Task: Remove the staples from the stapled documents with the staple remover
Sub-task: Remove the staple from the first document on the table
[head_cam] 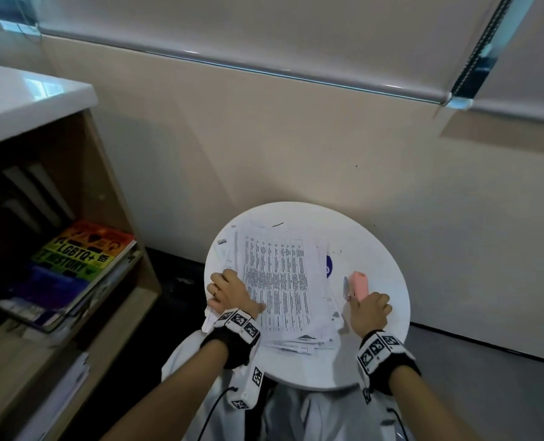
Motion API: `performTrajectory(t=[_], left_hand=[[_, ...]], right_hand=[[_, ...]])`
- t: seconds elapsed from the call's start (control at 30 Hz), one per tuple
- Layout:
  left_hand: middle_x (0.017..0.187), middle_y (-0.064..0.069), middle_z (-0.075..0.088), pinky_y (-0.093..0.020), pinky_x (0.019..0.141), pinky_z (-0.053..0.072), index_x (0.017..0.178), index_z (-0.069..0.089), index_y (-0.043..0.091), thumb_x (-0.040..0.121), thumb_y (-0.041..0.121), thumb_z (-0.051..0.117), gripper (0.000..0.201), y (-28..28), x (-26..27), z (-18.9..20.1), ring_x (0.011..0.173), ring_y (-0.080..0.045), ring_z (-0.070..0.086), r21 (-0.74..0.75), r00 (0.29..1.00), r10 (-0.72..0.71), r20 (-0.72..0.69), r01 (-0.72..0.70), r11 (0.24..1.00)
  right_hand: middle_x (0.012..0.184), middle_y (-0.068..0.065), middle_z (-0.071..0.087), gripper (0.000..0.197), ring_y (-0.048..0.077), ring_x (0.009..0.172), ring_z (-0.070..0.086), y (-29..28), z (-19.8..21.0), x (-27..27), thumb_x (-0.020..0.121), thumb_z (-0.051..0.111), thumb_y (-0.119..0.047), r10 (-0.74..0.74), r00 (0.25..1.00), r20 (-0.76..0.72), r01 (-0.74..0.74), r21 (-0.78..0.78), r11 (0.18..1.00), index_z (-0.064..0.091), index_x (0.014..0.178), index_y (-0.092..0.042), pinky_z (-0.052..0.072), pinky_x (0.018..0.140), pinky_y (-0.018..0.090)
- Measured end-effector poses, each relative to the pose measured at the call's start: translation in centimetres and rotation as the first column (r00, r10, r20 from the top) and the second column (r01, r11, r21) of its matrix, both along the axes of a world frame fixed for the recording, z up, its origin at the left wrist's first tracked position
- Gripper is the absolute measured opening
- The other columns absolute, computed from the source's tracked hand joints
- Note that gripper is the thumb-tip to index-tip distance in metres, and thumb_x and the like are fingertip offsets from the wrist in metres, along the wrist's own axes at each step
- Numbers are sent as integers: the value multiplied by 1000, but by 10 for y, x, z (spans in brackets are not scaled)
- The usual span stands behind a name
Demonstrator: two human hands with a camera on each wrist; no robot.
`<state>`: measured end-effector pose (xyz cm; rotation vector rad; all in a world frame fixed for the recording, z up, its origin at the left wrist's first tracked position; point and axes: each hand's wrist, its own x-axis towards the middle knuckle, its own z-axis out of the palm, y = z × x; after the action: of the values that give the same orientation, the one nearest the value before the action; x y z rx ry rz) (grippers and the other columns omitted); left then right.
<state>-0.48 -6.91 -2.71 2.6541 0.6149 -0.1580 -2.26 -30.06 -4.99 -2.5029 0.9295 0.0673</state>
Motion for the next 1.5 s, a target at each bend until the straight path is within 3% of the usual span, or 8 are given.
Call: performTrajectory(t=[0.3, 0.43, 0.53, 0.77, 0.93, 1.17, 1.3, 1.5], left_hand=[[76, -3, 52, -18, 66, 39, 87, 50, 5, 96, 8, 51, 10, 7, -8, -12, 70, -14, 48, -412, 817, -29, 576, 321, 853], [85, 10, 59, 1, 68, 42, 100, 48, 7, 98, 11, 48, 4, 19, -29, -1, 74, 7, 58, -633, 851, -2, 525, 392, 667], [103, -5, 65, -19, 78, 51, 105, 49, 7, 96, 12, 51, 11, 26, -47, -5, 95, -15, 64, -701, 928, -55, 368, 316, 639], [108, -8, 56, -26, 73, 46, 106, 39, 7, 88, 24, 63, 35, 27, -76, -7, 90, -19, 55, -460, 939, -337, -65, 271, 845], [130, -4, 39, -33, 95, 43, 127, 36, 10, 91, 35, 56, 48, 21, -45, 16, 122, -22, 40, 213, 866, -495, 77, 470, 856], [157, 3, 18, -37, 117, 23, 148, 25, 12, 90, 34, 59, 71, 27, 2, -13, 146, -16, 16, 34, 748, -664, -4, 664, 747], [157, 2, 20, -37, 117, 24, 145, 32, 11, 89, 32, 61, 66, 30, 3, -24, 146, -16, 17, 18, 749, -659, 66, 660, 751], [156, 0, 24, -34, 116, 25, 140, 38, 12, 88, 25, 63, 59, 31, 3, -31, 145, -17, 21, 21, 741, -659, 131, 662, 749]], right_hand=[[115, 23, 53, 40, 37, 103, 54, -24, 11, -1, 97, 47, -19, -347, 898, 270, 181, 492, 852, 34, 124, 7, 44, 86, 43], [105, 23, 57, 24, 27, 80, 54, -32, 28, -10, 92, 53, -13, -417, 793, 444, 84, 598, 797, 33, 103, -5, 47, 74, 41], [94, 17, 56, 30, 24, 69, 52, -29, 50, -11, 87, 63, -15, -370, 747, 552, -25, 580, 814, 35, 95, -14, 46, 66, 37], [96, 4, 60, 31, 9, 68, 56, 26, 81, -11, 96, 53, -19, 54, 859, 510, -347, 501, 793, 38, 121, -7, 42, 52, 20], [108, 10, 57, 41, 20, 84, 61, 66, 48, 6, 96, 52, -22, 372, 907, 198, -420, 492, 763, 37, 128, -4, 55, 71, 34], [118, 13, 59, 41, 17, 76, 62, 105, 26, 22, 96, 52, -26, 545, 830, 118, -553, 301, 777, 38, 130, -7, 48, 54, 23], [126, 13, 50, 44, 31, 105, 58, 121, 21, 24, 95, 51, -26, 570, 819, 61, -572, 171, 802, 38, 135, -11, 51, 85, 39], [136, 16, 37, 46, 36, 109, 57, 148, 19, 20, 100, 42, -24, 464, 886, 26, -464, 90, 881, 27, 141, -7, 44, 78, 38]])
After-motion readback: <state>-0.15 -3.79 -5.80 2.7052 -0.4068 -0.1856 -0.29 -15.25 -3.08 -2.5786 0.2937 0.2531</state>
